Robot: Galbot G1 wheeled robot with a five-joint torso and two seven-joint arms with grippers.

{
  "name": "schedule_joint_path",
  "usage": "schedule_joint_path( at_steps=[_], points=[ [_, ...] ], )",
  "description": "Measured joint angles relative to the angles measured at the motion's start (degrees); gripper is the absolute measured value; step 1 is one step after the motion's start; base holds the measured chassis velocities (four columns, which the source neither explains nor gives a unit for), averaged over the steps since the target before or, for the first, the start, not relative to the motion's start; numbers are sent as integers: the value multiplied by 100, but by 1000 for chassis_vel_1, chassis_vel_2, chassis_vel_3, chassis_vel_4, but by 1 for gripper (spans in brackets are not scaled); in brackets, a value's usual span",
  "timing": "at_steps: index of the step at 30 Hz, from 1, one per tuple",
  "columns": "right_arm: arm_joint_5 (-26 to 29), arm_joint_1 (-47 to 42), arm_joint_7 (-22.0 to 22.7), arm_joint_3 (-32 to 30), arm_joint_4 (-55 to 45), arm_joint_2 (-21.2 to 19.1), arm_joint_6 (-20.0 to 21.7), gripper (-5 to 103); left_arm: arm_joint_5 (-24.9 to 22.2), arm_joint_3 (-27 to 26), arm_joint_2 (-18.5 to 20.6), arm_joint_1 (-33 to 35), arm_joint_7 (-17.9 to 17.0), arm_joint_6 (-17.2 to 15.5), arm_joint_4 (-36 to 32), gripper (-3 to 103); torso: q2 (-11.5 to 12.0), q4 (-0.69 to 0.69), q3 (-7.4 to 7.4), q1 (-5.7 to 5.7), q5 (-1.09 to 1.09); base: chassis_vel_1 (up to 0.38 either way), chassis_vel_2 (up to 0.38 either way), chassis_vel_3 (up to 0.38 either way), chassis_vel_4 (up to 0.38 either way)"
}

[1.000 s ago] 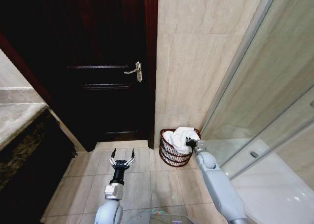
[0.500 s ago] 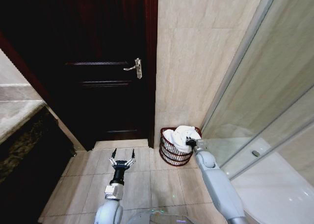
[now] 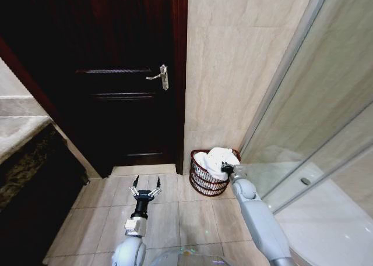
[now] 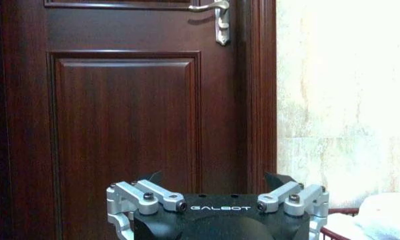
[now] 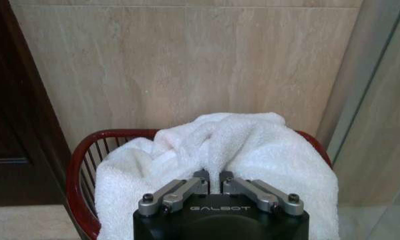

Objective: Discard the used towel into the hamper.

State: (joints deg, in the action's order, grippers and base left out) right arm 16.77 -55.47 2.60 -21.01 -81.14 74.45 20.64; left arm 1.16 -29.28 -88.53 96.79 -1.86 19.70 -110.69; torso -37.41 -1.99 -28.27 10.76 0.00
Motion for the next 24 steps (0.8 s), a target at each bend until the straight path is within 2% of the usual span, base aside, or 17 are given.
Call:
schedule_joint_path(
  at_steps=[5, 8, 9, 10, 12, 21, 24],
  points=[
    [8, -22, 39, 28, -109, -17, 163, 7, -27, 0, -3, -25, -5, 64, 51, 100, 70, 0, 43, -27, 0, 0, 0, 0, 0],
    [349, -15, 180, 32, -347, -89, 811, 7, -39, 1, -11, -28, -8, 78, 62, 100, 81, 0, 51, -31, 0, 0, 0, 0, 0],
    [349, -15, 180, 32, -347, -89, 811, 7, -39, 1, -11, -28, -8, 78, 62, 100, 81, 0, 51, -31, 0, 0, 0, 0, 0],
    [460, 4, 198, 25, -433, -146, 1084, 7, -52, -3, -13, -27, -9, 83, 65, 100, 81, 0, 51, -31, 0, 0, 0, 0, 0],
    [513, 83, 195, 24, -474, -245, 1316, 7, -75, -31, -10, -26, -11, 97, 87, 100, 79, 0, 49, -30, -1, 0, 0, 0, 0],
    [811, 568, 195, 267, -370, -409, 1804, 7, -99, -55, 1, -41, -11, 126, 135, 100, 58, 1, 36, -20, -1, 0, 0, 0, 0],
    [1076, 776, 227, 369, -341, -458, 2047, 7, -122, -59, 1, -54, -11, 126, 136, 100, 51, 1, 33, -17, 0, 0, 0, 0, 0]
  ],
)
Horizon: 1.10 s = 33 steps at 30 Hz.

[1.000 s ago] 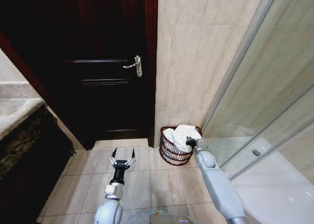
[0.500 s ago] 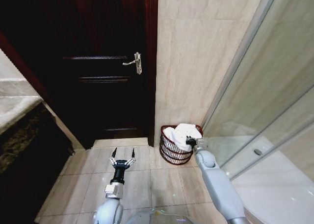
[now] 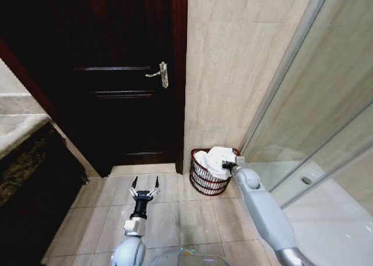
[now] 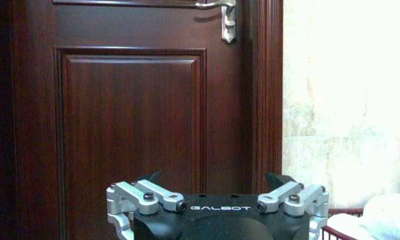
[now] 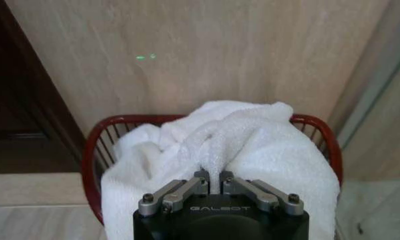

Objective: Discard the used towel into the hamper.

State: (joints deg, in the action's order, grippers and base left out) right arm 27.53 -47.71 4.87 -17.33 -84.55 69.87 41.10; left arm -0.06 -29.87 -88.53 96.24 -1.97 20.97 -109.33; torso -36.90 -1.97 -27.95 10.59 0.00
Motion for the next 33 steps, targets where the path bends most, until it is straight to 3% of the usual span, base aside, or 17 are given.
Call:
schedule_joint_path(
  at_steps=[7, 33],
  points=[
    [294, 493, 147, 344, 314, -99, 122, 7, -111, -64, 0, -16, -2, 11, 65, 100, -14, -1, -8, 6, 1, 0, 0, 0, 0],
    [284, 609, 14, 429, 570, -127, 91, 7, -137, -20, 43, -269, 2, -75, 238, 100, -34, -1, -19, 14, 0, -10, 9, 6, -8]
  ],
)
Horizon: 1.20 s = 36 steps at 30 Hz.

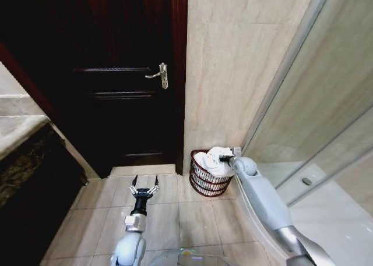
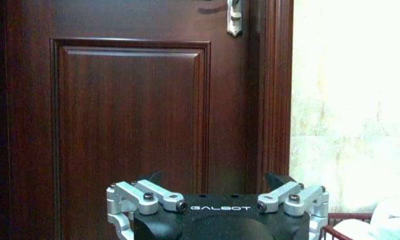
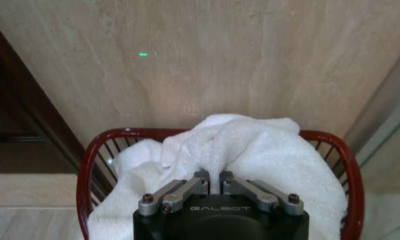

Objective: Discard the used towel into the hamper.

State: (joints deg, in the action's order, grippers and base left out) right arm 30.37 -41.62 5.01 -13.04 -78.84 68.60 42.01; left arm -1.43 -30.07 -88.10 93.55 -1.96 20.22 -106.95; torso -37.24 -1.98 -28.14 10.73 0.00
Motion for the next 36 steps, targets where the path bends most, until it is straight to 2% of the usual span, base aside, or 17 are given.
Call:
schedule_joint_path(
  at_steps=[10, 16, 19, 23, 26, 36],
  points=[
    [168, -233, 134, 39, -68, 62, -4, 7, -5, -13, -30, 21, 1, 30, 30, 100, -3, 1, -2, 2, 0, -34, 46, 40, -40],
    [501, -170, 253, 141, 90, 89, -5, 7, -70, -68, -45, 81, -14, 47, -30, 100, -5, 0, -2, 1, 0, 0, 0, 0, 0],
    [756, 12, 328, 299, 233, 24, -3, 7, -132, -97, -48, 108, -66, 44, -111, 100, -5, 1, -2, 1, 0, 0, 0, 0, 0],
    [1566, 404, 671, 718, 488, -83, 5, 7, -205, -147, -47, 172, -132, -6, -218, 100, -5, -1, -3, 1, 1, 0, 0, 0, 0],
    [1843, 534, 767, 940, 620, -126, 5, 7, -277, -184, -36, 204, -146, -76, -301, 100, -6, -2, -3, 2, 0, 0, 0, 0, 0],
    [2255, 761, 768, 1540, 1133, -181, 3, 7, -520, -296, -62, 229, -263, -319, -502, 100, -7, -1, -3, 2, 1, 0, 0, 0, 0]
  ],
)
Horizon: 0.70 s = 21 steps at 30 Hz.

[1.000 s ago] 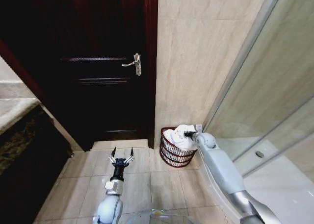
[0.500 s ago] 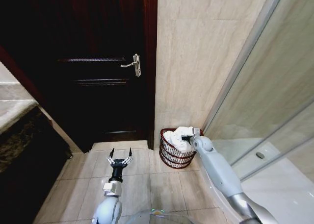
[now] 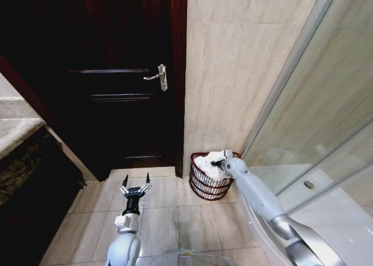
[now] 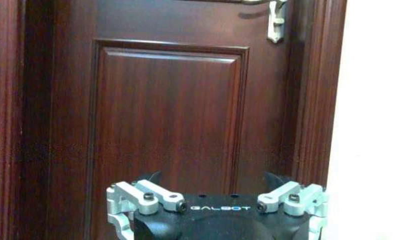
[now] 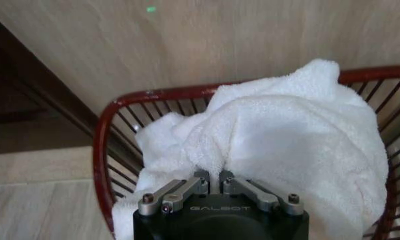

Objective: Discard the used towel into the hamper.

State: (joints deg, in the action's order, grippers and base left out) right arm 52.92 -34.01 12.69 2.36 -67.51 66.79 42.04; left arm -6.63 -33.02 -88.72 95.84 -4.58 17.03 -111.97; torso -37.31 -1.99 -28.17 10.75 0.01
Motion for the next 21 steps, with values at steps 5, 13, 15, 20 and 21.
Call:
schedule_joint_path(
  at_steps=[5, 13, 15, 20, 21],
  points=[
    [104, 303, -178, 236, 643, 113, 0, 7, -60, -71, -5, -21, -31, -39, 48, 100, 0, 0, -1, 0, 0, 0, 0, 0, 0],
    [9, 370, -436, 306, 1256, 239, -4, 7, -101, -140, -35, -65, -43, -262, -23, 100, 0, -1, -1, 1, -1, 0, 0, 0, 0],
    [-1, 359, -440, 301, 1285, 253, -4, 7, -101, -135, -48, -66, -42, -274, -35, 100, -1, -1, -1, 1, -1, 0, 0, 0, 0],
    [-31, 310, -452, 256, 1456, 350, -4, 7, -68, -120, -80, -113, -41, -352, -69, 100, -1, 0, -1, 1, 0, 0, 0, 0, 0],
    [-54, 314, -452, 257, 1517, 377, -5, 7, -64, -123, -80, -123, -41, -364, -74, 100, -1, 0, -1, 1, 1, 0, 0, 0, 0]
  ],
)
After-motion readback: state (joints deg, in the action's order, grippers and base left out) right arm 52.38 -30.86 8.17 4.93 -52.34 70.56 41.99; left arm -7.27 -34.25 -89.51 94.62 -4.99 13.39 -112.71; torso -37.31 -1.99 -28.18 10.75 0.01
